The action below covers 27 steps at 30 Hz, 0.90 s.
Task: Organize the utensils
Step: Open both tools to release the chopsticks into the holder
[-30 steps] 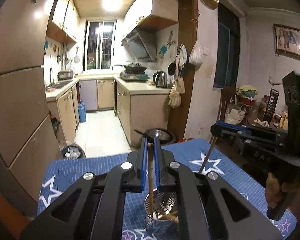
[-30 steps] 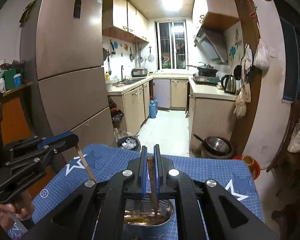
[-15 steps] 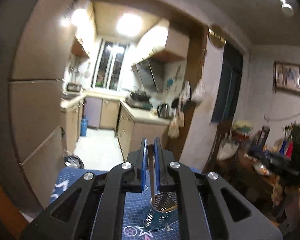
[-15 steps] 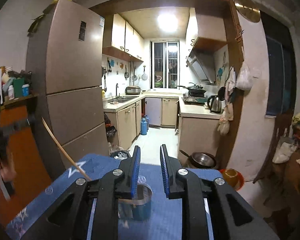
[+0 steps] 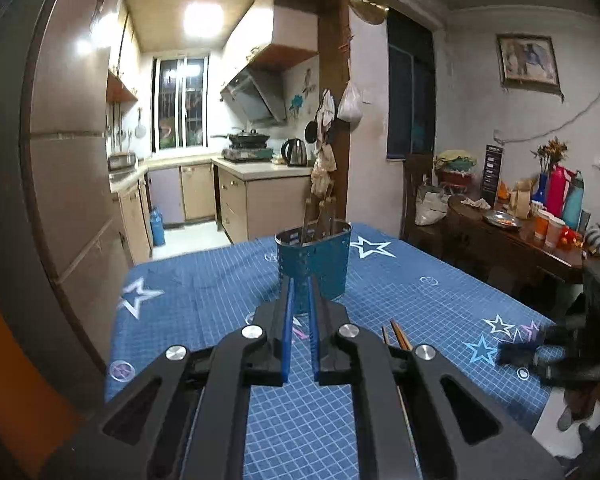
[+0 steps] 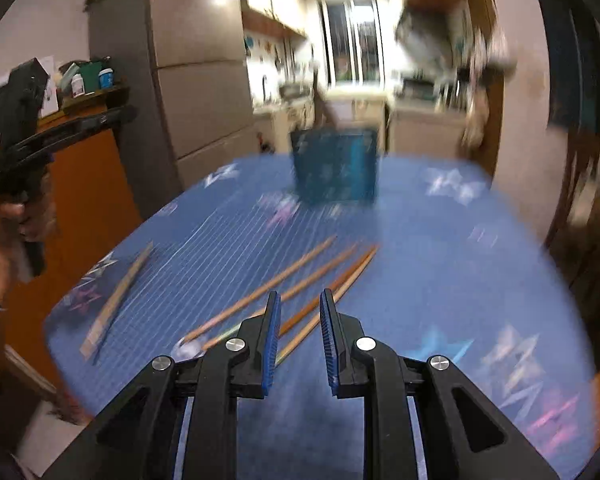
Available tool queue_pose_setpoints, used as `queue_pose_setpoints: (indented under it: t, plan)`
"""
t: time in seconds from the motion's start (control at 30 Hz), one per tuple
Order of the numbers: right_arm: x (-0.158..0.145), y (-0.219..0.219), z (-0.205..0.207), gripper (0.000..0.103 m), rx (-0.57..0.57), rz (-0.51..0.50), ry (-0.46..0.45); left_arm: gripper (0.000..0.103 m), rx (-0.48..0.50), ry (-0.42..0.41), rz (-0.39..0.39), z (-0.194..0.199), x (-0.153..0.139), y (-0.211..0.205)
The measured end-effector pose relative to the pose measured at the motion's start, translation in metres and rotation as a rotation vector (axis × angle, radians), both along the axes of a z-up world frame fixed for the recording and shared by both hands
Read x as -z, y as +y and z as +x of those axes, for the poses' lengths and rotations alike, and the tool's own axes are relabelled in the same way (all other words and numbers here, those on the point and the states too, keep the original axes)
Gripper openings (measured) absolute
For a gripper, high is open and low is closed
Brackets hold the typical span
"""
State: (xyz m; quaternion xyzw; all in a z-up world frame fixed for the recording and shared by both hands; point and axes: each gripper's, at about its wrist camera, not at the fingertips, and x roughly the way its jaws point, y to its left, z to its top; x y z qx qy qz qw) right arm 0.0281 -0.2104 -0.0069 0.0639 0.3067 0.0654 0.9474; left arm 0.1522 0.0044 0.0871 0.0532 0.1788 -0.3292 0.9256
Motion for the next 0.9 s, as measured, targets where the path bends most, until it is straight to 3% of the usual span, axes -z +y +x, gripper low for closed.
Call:
queue_pose_setpoints:
  t: [0.13, 0.2, 0.33, 0.37, 0.43, 0.47, 0.5, 0.53, 0.57, 0.6, 0.7, 0.77, 0.9]
  plan:
    - [0.009, 0.015, -0.01, 0.022, -0.012, 0.029, 0.006, 0.006, -0.068, 0.076, -0.005, 0.035, 0.017, 0.012]
    - [0.008, 0.024, -0.02, 0.022, -0.026, -0.015, -0.018, 0.006, -0.082, 0.069, -0.011, 0.032, 0.015, 0.026]
    - [0.012, 0.026, -0.027, 0.022, -0.059, -0.05, -0.009, 0.006, -0.173, 0.064, 0.055, 0.015, 0.009, 0.066]
    - [0.013, 0.026, -0.027, 0.022, -0.064, -0.05, -0.005, 0.007, -0.225, 0.087, 0.107, 0.012, 0.013, 0.074]
    - [0.017, 0.025, -0.032, 0.022, -0.071, -0.033, 0.001, 0.028, -0.432, 0.156, 0.337, 0.019, 0.043, 0.089]
    - [0.02, 0.024, -0.035, 0.022, -0.082, -0.013, 0.005, 0.04, -0.581, 0.177, 0.48, 0.026, 0.07, 0.098]
    - [0.023, 0.025, -0.036, 0.022, -0.089, 0.0, 0.011, 0.039, -0.729, 0.164, 0.628, 0.031, 0.102, 0.107]
    - [0.027, 0.023, -0.037, 0.022, -0.095, 0.007, 0.016, 0.038, -0.796, 0.152, 0.766, 0.034, 0.126, 0.107]
    - [0.03, 0.024, -0.035, 0.022, -0.105, 0.016, 0.023, 0.038, -0.815, 0.154, 0.894, 0.034, 0.149, 0.104]
    - [0.033, 0.025, -0.034, 0.023, -0.115, 0.024, 0.032, 0.038, -0.802, 0.142, 0.969, 0.026, 0.166, 0.098]
    - [0.042, 0.029, -0.034, 0.035, -0.11, 0.027, 0.052, 0.038, -0.822, 0.138, 0.92, 0.003, 0.168, 0.095]
    - [0.046, 0.036, -0.035, 0.035, -0.109, 0.017, 0.052, 0.038, -0.864, 0.127, 0.864, -0.009, 0.164, 0.096]
    - [0.058, 0.043, -0.037, 0.036, -0.133, 0.015, 0.074, 0.041, -0.97, -0.067, 1.01, -0.019, 0.178, 0.086]
